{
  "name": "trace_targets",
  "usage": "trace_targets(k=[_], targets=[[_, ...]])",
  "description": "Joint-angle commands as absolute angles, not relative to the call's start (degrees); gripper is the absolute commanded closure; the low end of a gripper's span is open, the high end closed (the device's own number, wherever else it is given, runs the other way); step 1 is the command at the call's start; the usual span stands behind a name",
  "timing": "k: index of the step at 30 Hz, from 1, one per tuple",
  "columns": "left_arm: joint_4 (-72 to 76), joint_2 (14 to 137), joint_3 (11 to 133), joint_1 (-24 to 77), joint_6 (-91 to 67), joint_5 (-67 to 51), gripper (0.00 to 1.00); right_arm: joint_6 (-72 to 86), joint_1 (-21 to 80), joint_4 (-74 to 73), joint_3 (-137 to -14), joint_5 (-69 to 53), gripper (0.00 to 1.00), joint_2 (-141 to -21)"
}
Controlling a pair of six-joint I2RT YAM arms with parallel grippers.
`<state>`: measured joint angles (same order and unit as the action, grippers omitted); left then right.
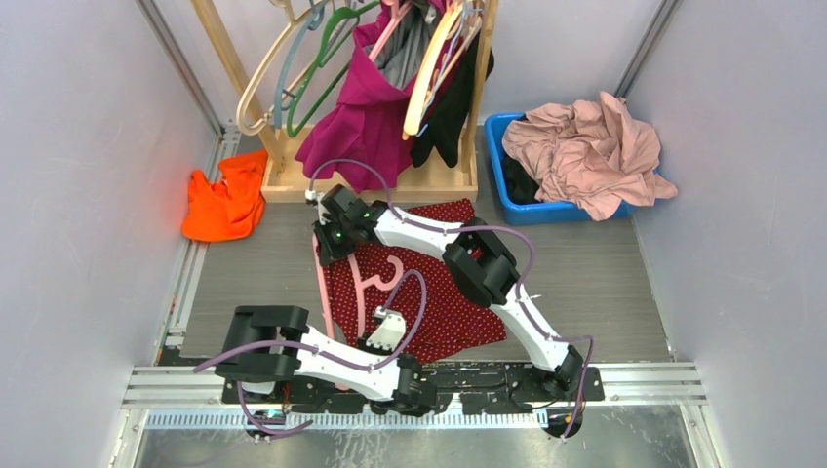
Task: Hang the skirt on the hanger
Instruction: Hang the skirt on the hanger.
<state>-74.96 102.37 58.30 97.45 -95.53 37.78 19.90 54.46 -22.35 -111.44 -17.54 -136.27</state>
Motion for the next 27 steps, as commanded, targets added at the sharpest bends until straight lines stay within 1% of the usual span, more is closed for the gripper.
trace_targets(k=[1,4,6,19,27], targets=[[-66.8,100.7,58.1,97.8,-97.8,38.0,1.0,20.7,54.9,-20.9,-114.6,-20.0,0.85,-135.1],[-66.9,100.6,58.1,97.8,-97.9,38.1,1.0,21.0,54.9,-19.7,-113.6,-20.8,0.94,-133.5],[-67.0,100.5,58.1,97.8,-97.8,38.1,1.0,21.2,54.9,-18.9,-113.3,-21.1,0.98,-132.2],[-67.6,100.1,58.2,97.9,-98.3,38.2,1.0,21.3,53.3,-16.6,-110.0,-21.7,0.99,-124.8],[-66.3,103.1,61.9,97.9,-96.0,39.0,1.0,23.1,52.0,-15.1,-111.9,-24.4,0.99,-125.5]])
